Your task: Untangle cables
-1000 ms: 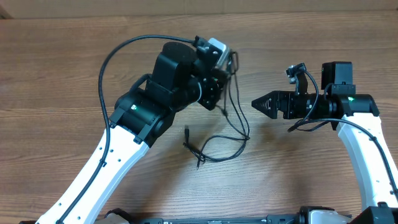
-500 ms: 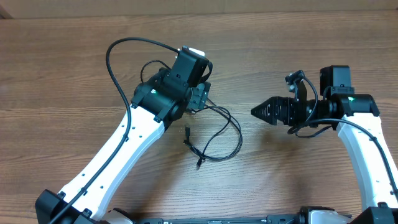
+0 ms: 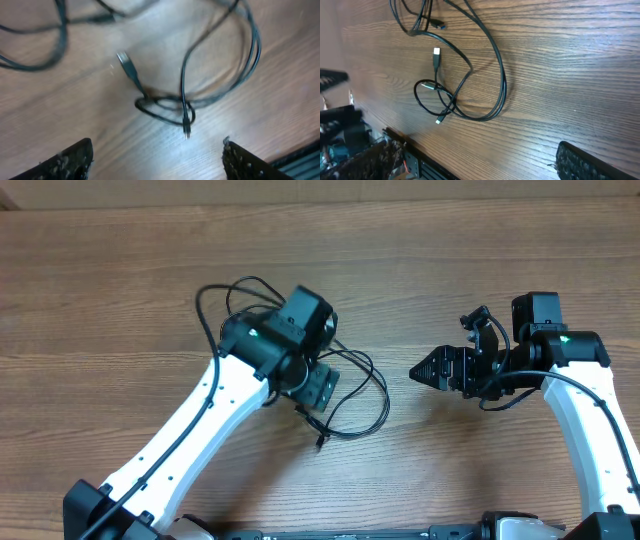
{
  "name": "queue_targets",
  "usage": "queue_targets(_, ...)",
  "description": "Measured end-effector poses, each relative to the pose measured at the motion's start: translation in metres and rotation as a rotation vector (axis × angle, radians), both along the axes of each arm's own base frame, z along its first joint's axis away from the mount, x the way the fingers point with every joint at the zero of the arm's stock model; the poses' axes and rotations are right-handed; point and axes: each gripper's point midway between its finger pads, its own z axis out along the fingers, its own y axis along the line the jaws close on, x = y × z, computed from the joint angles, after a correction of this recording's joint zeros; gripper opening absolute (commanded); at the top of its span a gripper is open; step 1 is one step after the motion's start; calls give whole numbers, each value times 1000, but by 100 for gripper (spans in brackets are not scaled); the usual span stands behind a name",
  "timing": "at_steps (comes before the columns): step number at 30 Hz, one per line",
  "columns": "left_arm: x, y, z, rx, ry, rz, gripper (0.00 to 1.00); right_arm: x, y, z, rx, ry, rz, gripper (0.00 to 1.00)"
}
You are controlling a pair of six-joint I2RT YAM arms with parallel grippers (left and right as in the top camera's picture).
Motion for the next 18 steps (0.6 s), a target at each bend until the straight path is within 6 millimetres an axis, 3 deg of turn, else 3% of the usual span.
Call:
queue_targets(5, -25, 8, -32, 42, 96, -20, 77, 1, -1, -1, -8, 2, -7, 100)
queue_targets(9, -29, 10, -52, 45, 107, -20, 75, 3, -2, -1, -11, -7, -8, 100)
queue_targets(15, -20, 3, -57, 18, 64, -48, 75, 3, -2, -1, -12, -8, -8, 100)
queue_targets(18, -21, 4, -59, 20, 66, -51, 68, 3, -3, -2, -17, -6, -9, 100)
